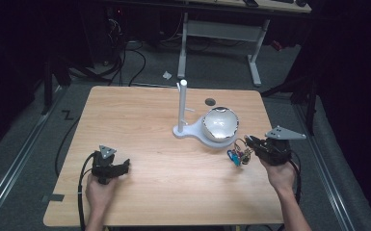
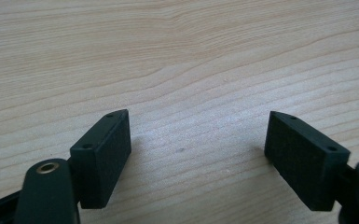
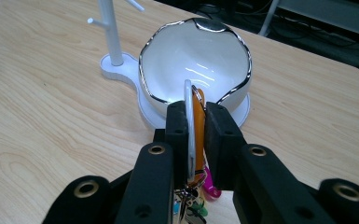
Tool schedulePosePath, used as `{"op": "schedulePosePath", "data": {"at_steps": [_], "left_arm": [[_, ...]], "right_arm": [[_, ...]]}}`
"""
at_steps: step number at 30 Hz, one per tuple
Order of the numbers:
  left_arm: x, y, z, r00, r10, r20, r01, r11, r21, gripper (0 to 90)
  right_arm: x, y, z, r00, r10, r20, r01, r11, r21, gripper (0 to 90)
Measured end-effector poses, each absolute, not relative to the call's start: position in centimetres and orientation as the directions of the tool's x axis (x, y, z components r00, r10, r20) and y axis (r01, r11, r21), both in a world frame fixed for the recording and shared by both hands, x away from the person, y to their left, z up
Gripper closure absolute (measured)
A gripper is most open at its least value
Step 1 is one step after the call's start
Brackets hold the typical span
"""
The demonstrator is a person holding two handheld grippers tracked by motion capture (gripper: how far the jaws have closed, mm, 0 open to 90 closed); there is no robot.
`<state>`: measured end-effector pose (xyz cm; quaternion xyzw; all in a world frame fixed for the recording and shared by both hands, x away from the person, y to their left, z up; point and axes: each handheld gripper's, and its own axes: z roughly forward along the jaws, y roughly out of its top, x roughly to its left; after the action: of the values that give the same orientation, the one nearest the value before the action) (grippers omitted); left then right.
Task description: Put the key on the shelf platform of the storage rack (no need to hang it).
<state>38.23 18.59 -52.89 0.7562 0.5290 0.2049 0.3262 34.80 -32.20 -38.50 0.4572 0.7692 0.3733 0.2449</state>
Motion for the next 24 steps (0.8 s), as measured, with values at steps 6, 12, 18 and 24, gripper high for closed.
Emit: {"op": "schedulePosePath", "data": {"at_steps": [6, 12, 18, 24], "left_arm": [[38.2, 18.6, -52.9, 0.356, 0.934, -0.035, 0.666, -0.227, 0.71, 23.1], [38.2, 18.6, -52.9, 0.356, 0.934, -0.035, 0.666, -0.228, 0.71, 23.0], [38.2, 18.6, -52.9, 0.356, 0.934, -0.035, 0.666, -0.228, 0.71, 23.1], [38.2, 18.6, -52.9, 0.356, 0.934, -0.035, 0.666, -0.228, 0.71, 23.1]], "right_arm": [[34.9, -32.1, -37.3, -0.47, 0.882, -0.025, 0.511, 0.296, 0.807, 80.8], [35.4, -32.0, -36.0, -0.496, 0.868, -0.008, 0.507, 0.297, 0.809, 80.8], [35.7, -31.9, -34.8, -0.514, 0.858, -0.002, 0.495, 0.299, 0.816, 80.8], [36.2, -31.7, -33.3, -0.527, 0.85, -0.006, 0.487, 0.307, 0.818, 80.8]]}}
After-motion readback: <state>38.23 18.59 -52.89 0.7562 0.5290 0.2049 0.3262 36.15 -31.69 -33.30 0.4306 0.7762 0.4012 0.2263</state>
